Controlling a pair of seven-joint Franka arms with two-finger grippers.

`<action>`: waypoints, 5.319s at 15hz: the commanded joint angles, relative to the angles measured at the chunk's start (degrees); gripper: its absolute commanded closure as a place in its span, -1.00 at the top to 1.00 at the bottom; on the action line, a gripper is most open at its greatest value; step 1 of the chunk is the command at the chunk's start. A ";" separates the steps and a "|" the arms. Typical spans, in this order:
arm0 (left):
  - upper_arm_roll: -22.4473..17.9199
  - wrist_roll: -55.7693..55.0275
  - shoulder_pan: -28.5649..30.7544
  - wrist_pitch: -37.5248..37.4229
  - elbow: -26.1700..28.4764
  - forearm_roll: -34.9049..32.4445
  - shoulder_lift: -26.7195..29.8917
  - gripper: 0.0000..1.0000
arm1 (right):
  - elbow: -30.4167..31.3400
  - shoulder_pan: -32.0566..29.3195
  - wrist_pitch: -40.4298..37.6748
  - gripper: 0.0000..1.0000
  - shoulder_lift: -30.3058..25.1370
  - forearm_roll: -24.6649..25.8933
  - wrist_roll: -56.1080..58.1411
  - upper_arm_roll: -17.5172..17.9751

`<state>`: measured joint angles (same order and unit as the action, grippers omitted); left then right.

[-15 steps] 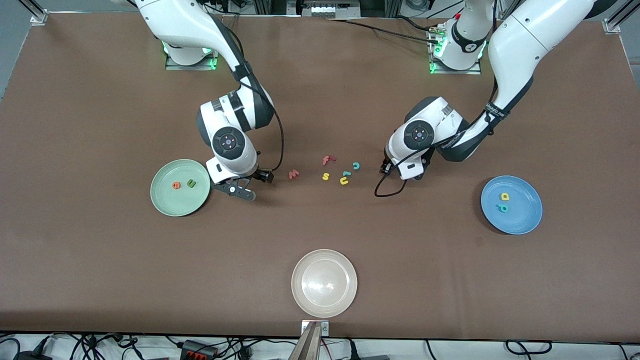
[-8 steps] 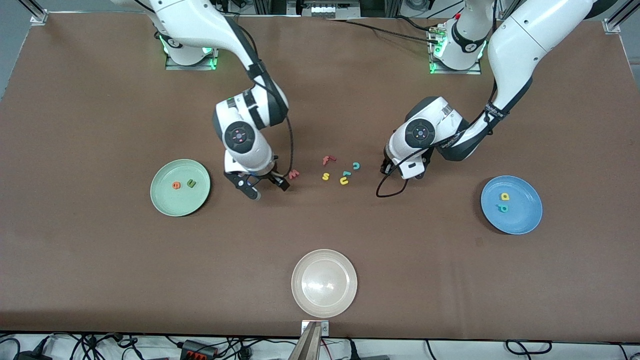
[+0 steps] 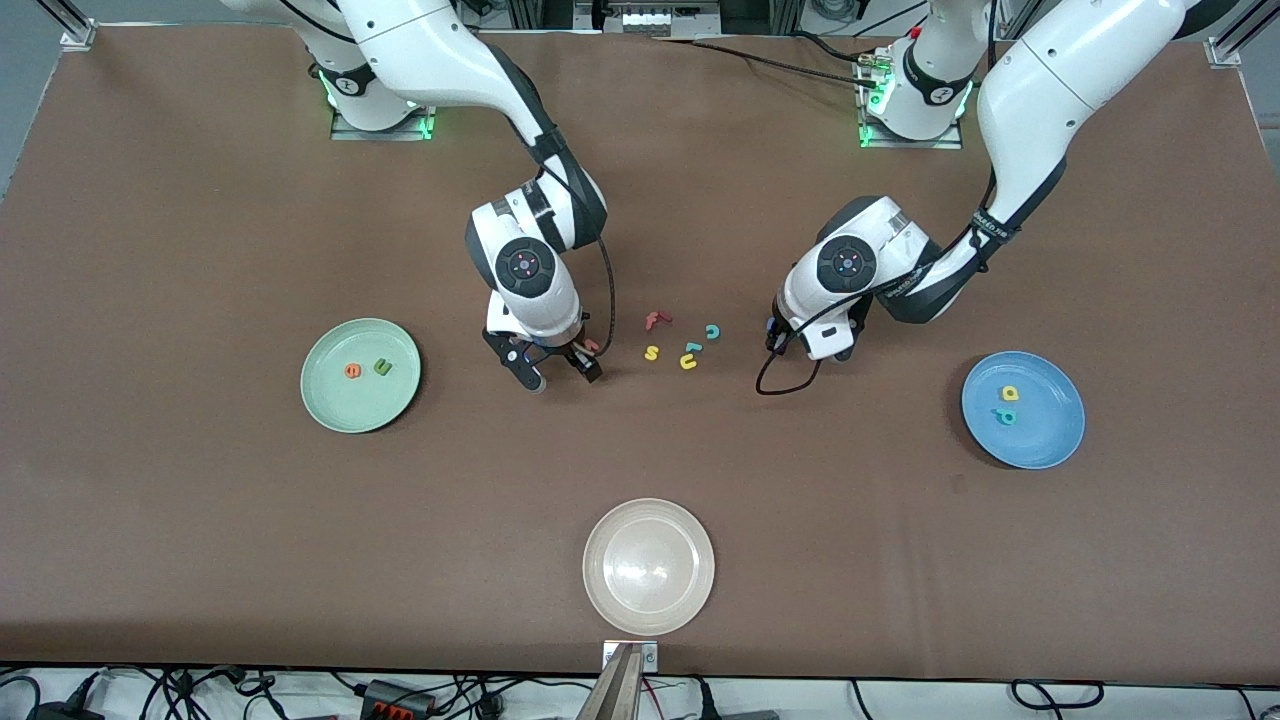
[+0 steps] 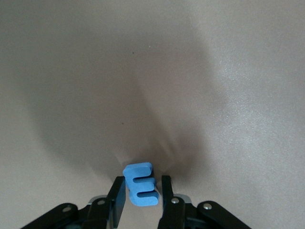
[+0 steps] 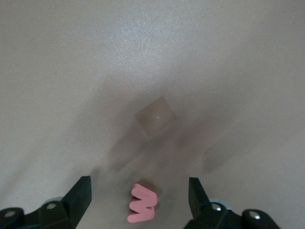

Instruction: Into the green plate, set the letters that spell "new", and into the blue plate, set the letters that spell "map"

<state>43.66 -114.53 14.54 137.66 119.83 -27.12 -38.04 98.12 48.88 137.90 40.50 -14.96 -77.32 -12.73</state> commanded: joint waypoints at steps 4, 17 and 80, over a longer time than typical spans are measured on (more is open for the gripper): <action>-0.16 -1.39 -0.47 0.94 0.84 -1.88 -0.63 -0.40 | -2.67 1.74 1.14 0.55 2.13 -1.04 -5.03 -0.37; -0.07 25.64 0.58 -26.28 -15.48 -6.28 1.48 -0.71 | -2.58 2.18 0.70 0.13 2.75 -1.57 -6.18 -0.19; -45.78 119.72 -17.88 -34.64 -16.91 27.83 40.59 1.00 | 3.30 -9.25 -17.84 1.00 -2.61 -2.53 61.15 -21.99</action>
<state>-1.50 4.94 -2.41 103.73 102.37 -0.54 1.97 101.53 39.69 120.38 39.47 -16.44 -15.67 -35.21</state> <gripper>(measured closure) 0.000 0.432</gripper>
